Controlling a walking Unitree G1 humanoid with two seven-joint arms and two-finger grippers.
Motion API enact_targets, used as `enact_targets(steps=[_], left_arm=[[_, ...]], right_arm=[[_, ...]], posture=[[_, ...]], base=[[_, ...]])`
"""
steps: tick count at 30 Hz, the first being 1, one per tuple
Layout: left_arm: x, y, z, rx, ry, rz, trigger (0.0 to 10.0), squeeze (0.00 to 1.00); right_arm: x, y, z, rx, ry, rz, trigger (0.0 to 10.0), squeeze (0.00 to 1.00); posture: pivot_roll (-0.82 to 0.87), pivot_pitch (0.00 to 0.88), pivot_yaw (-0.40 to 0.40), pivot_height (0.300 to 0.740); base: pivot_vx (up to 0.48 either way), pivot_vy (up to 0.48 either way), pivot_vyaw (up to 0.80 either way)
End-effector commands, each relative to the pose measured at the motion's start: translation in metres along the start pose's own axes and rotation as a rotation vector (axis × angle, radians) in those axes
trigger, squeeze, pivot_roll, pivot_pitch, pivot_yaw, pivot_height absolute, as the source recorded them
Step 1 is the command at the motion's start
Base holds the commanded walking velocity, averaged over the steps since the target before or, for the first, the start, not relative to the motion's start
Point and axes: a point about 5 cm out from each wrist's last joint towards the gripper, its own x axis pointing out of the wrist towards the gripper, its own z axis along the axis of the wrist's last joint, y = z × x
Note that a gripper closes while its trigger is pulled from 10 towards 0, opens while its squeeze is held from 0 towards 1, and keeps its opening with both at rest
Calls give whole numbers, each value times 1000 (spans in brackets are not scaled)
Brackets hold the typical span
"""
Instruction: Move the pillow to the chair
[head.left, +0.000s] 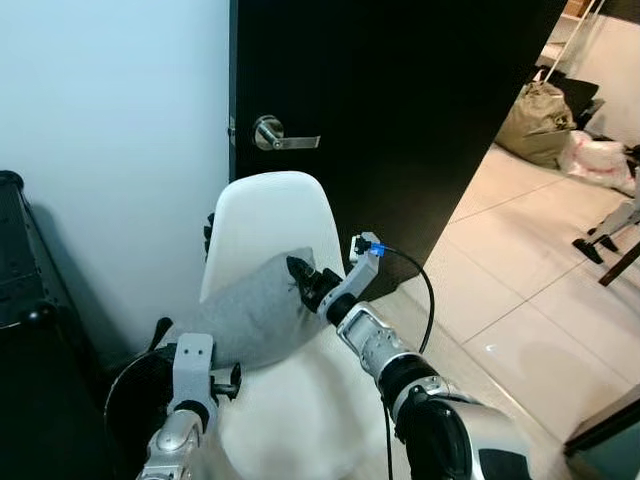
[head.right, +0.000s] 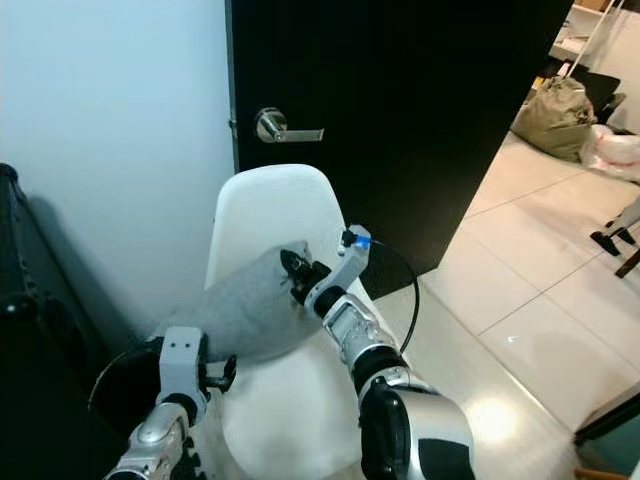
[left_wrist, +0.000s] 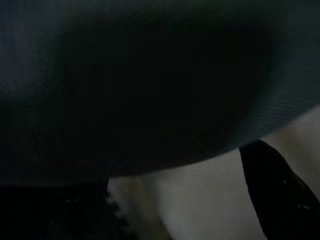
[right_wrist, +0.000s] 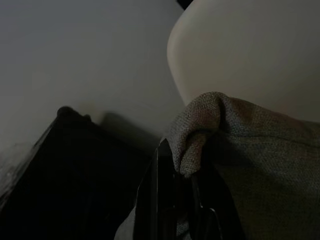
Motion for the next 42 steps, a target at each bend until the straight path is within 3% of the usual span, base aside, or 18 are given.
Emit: enact_targets(steps=[1,7,9,10,15,19,25,32,42], left_arm=[[4,0,7,34,-9,-34,10000,0],[11,-2,18,70,-23,-71,10000,0],[15,-6,25,61,-44,-75,10000,0],[15,-6,25,61,-44,-75,10000,0],[15,-16,24,30,-52,-85,10000,0],[14,-19,21,21,-47,-86,10000,0],[9,-27,11,-8,-30,-92,10000,0],[6,-32,5,-24,-13,-100,10000,0],[3,-36,-3,-16,22,-103,10000,0]], right_arm=[[-5,-7,-12,-12,24,-53,10000,0],[-15,-19,-35,-77,129,-167,10000,0],[-31,-41,-44,-210,217,-321,10000,0],[-31,-41,-44,-210,217,-321,10000,0],[-48,-64,-39,-388,290,-461,10000,0],[-50,-67,-38,-435,319,-474,10000,0],[-62,-77,-50,-608,511,-495,10000,0],[-73,-83,-64,-667,663,-503,10000,0],[-64,-76,-58,-626,583,-483,10000,0]], posture=[[254,0,-6,740],[227,0,19,730],[217,0,10,715],[217,0,10,715],[211,0,-21,685],[213,0,-31,675],[222,0,-74,650],[228,0,-94,610],[232,0,-99,555]], base=[[0,0,0],[0,0,0],[0,0,0],[0,0,0],[0,0,0],[0,0,0],[0,0,0],[0,0,0],[0,0,0]])
